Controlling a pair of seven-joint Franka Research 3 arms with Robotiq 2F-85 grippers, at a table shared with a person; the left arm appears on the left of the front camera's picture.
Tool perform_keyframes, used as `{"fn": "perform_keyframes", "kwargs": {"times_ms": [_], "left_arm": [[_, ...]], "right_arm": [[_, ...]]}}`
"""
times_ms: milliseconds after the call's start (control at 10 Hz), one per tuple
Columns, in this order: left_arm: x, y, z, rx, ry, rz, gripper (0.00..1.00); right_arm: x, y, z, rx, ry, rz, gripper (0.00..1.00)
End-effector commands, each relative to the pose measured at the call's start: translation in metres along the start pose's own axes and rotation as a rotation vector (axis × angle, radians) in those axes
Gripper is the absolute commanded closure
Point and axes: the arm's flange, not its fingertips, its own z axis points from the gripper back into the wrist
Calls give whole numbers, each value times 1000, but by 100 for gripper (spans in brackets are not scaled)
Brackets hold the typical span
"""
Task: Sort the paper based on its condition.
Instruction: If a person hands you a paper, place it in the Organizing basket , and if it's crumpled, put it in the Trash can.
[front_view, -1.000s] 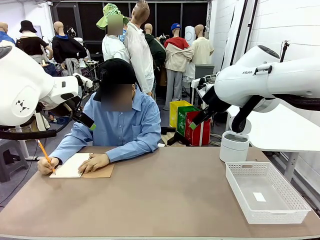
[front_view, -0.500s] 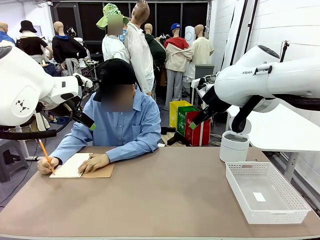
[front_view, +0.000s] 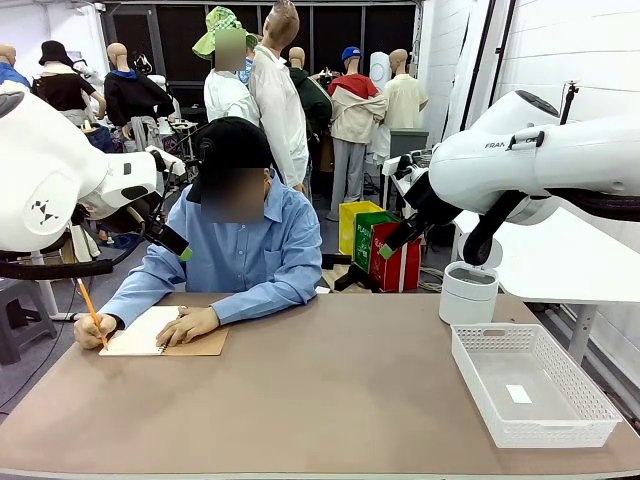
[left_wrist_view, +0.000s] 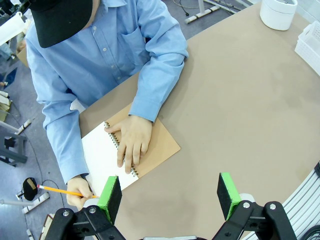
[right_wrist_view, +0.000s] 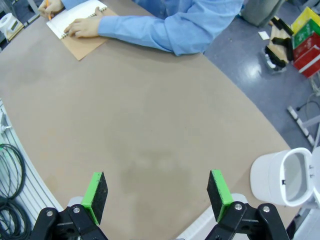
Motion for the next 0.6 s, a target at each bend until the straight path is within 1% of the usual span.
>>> {"fn": "perform_keyframes", "kwargs": {"times_ms": [0, 500], "left_arm": [[0, 1, 1, 1, -2, 1, 0], [0, 1, 1, 1, -2, 1, 0]], "right_arm": [[0, 0, -2, -4, 7, -1, 0], [0, 0, -2, -4, 7, -1, 0]]}}
